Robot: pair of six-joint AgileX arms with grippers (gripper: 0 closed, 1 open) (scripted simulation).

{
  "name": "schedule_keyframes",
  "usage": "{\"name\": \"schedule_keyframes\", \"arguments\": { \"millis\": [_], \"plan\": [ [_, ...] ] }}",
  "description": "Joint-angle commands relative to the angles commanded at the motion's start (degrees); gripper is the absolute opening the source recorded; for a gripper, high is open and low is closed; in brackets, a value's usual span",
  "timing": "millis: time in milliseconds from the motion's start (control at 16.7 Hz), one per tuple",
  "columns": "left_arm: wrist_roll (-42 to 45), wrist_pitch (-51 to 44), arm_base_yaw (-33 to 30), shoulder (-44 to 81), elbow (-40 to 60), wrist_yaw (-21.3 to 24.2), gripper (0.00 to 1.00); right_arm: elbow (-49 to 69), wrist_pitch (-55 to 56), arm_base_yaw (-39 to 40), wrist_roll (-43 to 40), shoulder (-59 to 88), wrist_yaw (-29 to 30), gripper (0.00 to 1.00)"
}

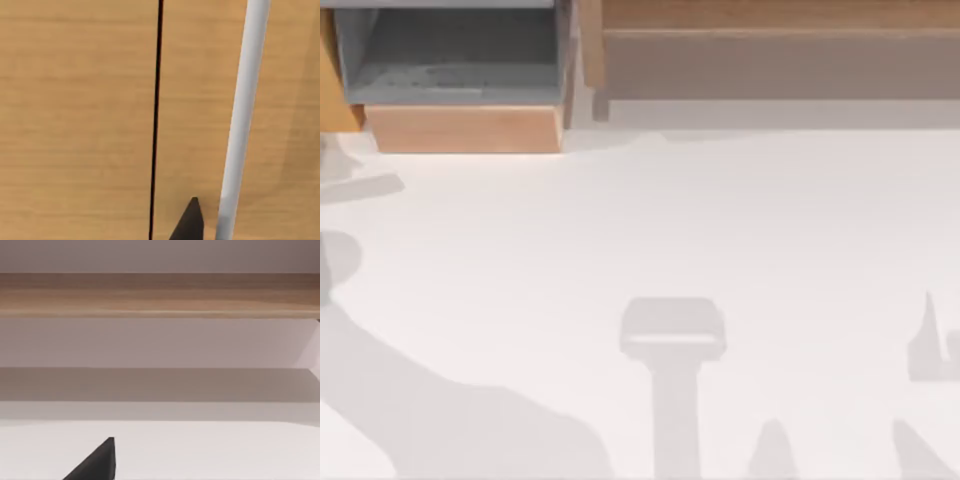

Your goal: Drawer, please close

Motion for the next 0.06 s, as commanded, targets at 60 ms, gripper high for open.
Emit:
{"name": "schedule_keyframes", "arguments": {
  "millis": [60],
  "plan": [
    [0.0,0.0,0.0,0.0,0.0,0.0,1.0,0.0,0.0,0.0,0.0,0.0,0.0,1.0]
  ]
}}
